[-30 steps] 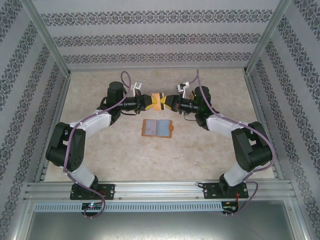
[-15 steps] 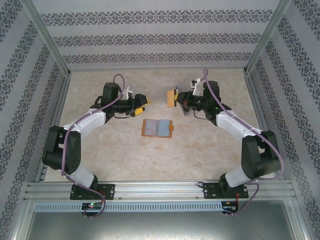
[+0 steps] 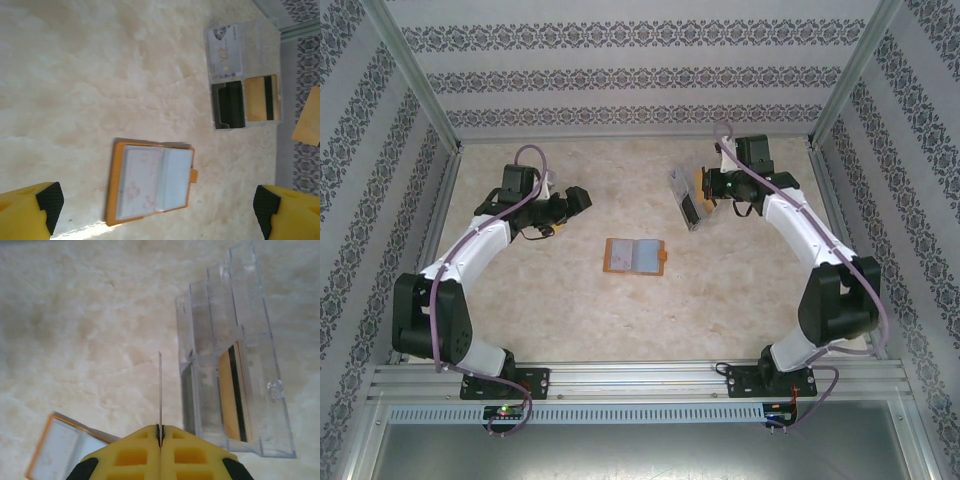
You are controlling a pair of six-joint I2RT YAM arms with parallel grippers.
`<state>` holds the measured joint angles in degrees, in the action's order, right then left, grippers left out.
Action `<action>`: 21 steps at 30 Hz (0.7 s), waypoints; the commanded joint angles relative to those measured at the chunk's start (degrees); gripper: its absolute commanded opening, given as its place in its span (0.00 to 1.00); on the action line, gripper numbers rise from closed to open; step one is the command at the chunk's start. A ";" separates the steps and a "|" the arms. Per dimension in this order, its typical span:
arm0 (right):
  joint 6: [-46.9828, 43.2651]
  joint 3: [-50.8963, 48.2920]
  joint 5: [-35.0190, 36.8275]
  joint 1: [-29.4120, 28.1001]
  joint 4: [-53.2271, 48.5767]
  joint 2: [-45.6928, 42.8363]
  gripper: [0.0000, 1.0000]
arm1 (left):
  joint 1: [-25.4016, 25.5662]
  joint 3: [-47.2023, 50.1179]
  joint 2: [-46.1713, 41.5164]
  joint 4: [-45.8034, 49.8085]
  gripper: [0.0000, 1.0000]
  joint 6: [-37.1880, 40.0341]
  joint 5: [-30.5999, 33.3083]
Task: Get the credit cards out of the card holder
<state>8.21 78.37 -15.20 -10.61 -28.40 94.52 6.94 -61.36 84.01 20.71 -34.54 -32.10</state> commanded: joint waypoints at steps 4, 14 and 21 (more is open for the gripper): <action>-7.33 5.37 4.29 0.28 -8.25 5.40 0.00 | -0.70 -1.58 -1.02 4.69 1.00 4.31 3.44; -9.16 12.08 8.55 0.64 -11.03 11.49 0.00 | -0.75 -1.87 -0.30 5.12 0.99 4.92 3.30; -10.59 14.72 11.26 0.86 -12.42 14.32 0.00 | -0.76 -2.20 0.61 5.35 1.00 4.90 2.59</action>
<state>-0.64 90.98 -6.52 -10.57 -38.85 107.50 6.72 -61.43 83.99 24.29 -31.44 -29.50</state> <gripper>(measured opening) 0.057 0.995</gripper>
